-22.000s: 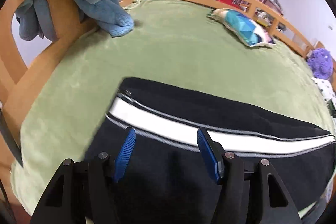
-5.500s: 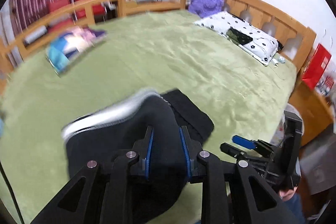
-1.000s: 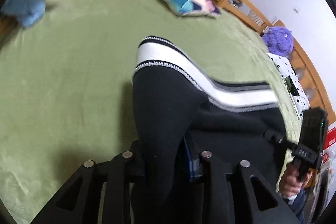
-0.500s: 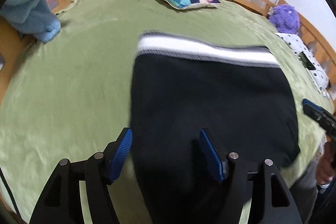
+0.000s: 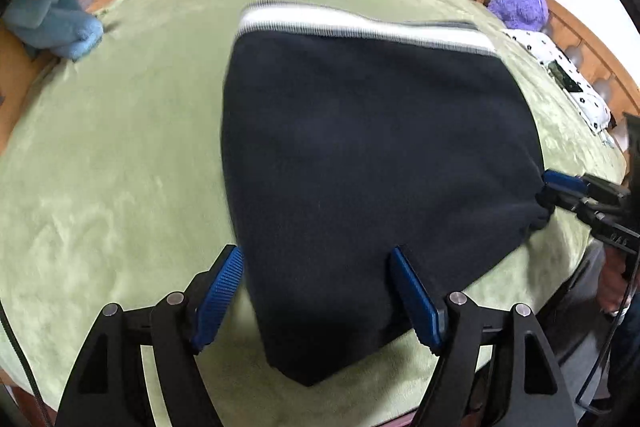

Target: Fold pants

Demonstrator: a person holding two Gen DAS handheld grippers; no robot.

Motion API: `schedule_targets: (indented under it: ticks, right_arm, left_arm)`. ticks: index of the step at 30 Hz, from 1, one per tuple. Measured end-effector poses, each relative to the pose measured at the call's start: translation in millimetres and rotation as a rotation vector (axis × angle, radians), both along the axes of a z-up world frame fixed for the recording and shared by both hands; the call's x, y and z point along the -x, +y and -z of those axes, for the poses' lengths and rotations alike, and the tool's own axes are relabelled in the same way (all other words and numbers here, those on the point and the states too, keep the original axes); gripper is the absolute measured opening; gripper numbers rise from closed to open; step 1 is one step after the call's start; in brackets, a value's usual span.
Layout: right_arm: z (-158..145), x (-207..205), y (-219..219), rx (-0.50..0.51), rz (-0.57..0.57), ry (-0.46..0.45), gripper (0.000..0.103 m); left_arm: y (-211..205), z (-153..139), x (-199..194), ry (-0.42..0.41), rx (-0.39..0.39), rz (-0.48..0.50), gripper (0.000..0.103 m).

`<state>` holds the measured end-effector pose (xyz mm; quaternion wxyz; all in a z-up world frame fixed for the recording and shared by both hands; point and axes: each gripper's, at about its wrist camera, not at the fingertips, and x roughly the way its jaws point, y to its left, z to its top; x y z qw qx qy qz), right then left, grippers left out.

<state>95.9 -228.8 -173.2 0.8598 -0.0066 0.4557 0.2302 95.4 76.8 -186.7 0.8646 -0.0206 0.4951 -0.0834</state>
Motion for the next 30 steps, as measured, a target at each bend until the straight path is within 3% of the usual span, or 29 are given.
schedule_targets:
  ticks: [4, 8, 11, 15, 16, 17, 19, 22, 26, 29, 30]
  right_arm:
    - [-33.4, -23.4, 2.0, -0.028, -0.001, -0.151, 0.045]
    - [-42.0, -65.5, 16.0, -0.062, 0.033, -0.226, 0.045]
    - [-30.4, -98.8, 27.6, -0.114, 0.019, -0.22, 0.045]
    - [9.2, -126.9, 33.2, -0.065, 0.013, -0.211, 0.045]
    - [12.5, -128.7, 32.5, -0.067, 0.02, -0.219, 0.043]
    - [14.3, -134.3, 31.6, -0.057, 0.042, -0.205, 0.034]
    - [15.0, -145.8, 30.4, -0.02, 0.102, -0.19, 0.01]
    - [18.9, -155.6, 22.0, -0.072, 0.121, -0.162, 0.01]
    - [11.8, -140.8, 27.1, -0.007, 0.119, -0.188, 0.009]
    - [5.1, -123.4, 18.7, -0.024, 0.135, -0.154, 0.02]
    - [3.5, -113.4, 14.3, -0.037, 0.143, -0.142, 0.034]
  left_arm:
    - [0.5, -21.0, -33.1, -0.042, 0.004, -0.024, 0.075]
    - [-7.1, -39.2, -80.2, -0.105, 0.023, -0.039, 0.075]
    - [-15.4, -40.4, -114.2, -0.131, 0.066, -0.021, 0.075]
    - [-23.1, -9.3, -154.6, -0.094, 0.046, -0.026, 0.074]
    - [-21.7, -0.7, -161.5, -0.08, 0.042, -0.028, 0.074]
    - [-21.2, 4.9, -166.9, -0.071, 0.045, -0.034, 0.074]
    - [-18.0, 6.1, -167.4, -0.086, 0.05, -0.041, 0.074]
    - [-25.2, 6.5, -161.3, -0.085, 0.0, -0.036, 0.074]
    - [-38.5, 0.8, -135.0, -0.062, -0.067, 0.001, 0.074]
    - [-37.8, 1.7, -98.9, -0.046, -0.071, 0.028, 0.074]
    - [-36.8, 3.1, -89.0, -0.04, -0.069, 0.024, 0.074]
